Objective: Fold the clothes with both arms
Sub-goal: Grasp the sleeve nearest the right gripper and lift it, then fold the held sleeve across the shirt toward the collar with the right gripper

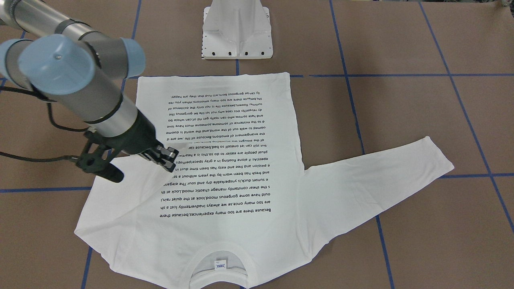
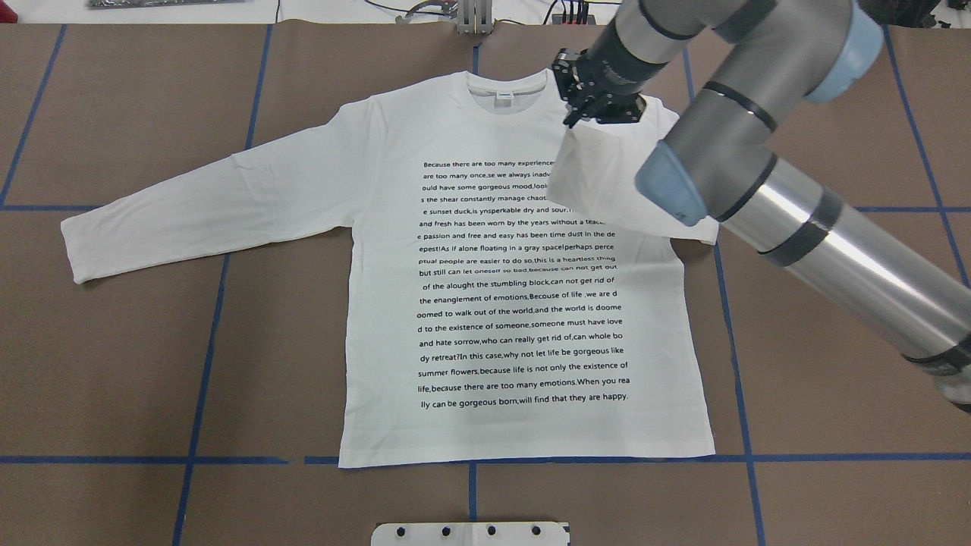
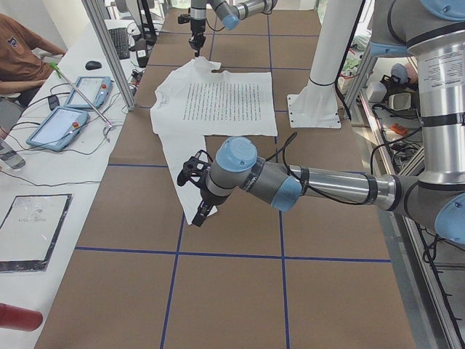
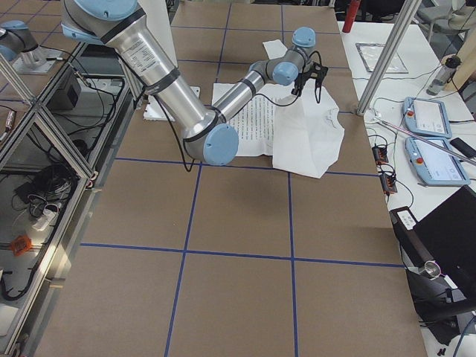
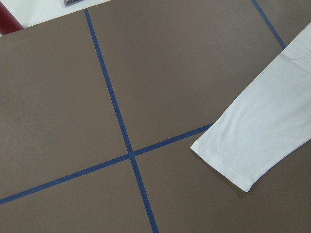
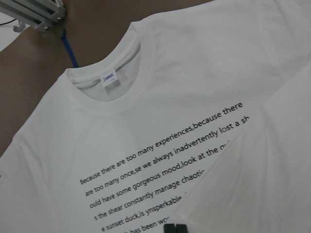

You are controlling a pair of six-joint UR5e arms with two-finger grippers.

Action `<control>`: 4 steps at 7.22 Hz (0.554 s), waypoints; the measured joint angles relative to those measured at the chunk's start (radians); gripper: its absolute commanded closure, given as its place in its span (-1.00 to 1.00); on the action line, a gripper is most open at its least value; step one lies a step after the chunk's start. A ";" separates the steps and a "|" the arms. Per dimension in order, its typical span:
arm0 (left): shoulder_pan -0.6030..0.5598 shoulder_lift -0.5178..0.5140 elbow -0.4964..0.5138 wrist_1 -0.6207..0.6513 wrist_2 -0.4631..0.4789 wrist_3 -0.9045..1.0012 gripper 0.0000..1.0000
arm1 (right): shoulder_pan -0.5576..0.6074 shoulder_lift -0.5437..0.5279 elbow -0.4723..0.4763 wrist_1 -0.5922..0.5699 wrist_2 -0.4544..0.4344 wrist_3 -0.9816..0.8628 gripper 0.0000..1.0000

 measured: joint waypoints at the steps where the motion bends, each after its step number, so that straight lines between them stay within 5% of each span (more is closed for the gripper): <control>1: 0.000 0.000 -0.001 0.000 -0.001 0.000 -0.99 | -0.068 0.104 -0.095 0.049 -0.068 0.062 1.00; 4: 0.001 0.001 -0.003 0.000 -0.001 -0.002 -0.99 | -0.183 0.261 -0.327 0.240 -0.198 0.165 1.00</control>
